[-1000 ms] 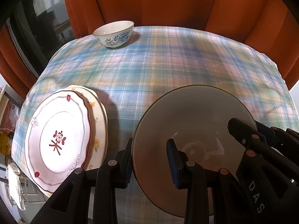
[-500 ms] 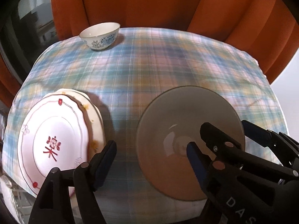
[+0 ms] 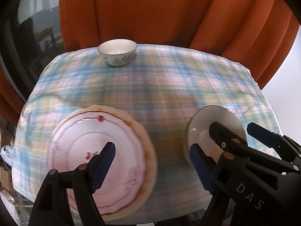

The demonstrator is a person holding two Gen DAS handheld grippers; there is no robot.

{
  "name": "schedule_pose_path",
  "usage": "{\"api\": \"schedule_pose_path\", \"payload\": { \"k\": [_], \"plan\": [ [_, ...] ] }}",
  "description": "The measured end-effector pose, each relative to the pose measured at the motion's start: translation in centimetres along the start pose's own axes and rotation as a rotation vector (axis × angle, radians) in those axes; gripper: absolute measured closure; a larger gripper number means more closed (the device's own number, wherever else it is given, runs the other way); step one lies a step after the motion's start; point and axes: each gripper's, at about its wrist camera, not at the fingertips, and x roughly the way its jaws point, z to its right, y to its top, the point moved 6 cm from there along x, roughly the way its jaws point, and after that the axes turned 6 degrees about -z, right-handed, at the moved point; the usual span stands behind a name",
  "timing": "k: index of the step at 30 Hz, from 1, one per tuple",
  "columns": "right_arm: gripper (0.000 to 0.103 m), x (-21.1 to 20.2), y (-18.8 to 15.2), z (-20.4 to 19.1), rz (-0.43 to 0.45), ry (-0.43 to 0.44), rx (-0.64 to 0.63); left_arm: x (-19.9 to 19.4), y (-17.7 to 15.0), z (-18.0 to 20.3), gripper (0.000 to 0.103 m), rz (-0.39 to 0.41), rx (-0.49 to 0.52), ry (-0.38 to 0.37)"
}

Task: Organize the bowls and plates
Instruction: 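Lower the bowl beside the first bowl and open both tools, then move both tools to the last white bowl and grip its rim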

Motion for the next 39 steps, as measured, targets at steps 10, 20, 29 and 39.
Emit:
{"api": "schedule_pose_path", "payload": {
  "k": [10,20,29,39],
  "plan": [
    [0.028,-1.1,-0.9,-7.0,0.015,0.028,0.010,-2.0,-0.4,-6.4,0.020,0.019,0.020,0.035],
    [0.028,-1.3,1.3,-12.1,0.038,0.038,0.002,-2.5,2.5,-10.6,0.020,0.050,-0.006,0.087],
    [0.028,0.2,5.0,-13.3,0.044,0.039,-0.011,-0.8,6.1,-11.8,0.020,0.044,-0.040,0.108],
    [0.028,3.2,10.7,-12.7,0.036,0.089,-0.012,1.7,11.8,-11.5,0.023,0.043,-0.090,0.135]
  ]
}}
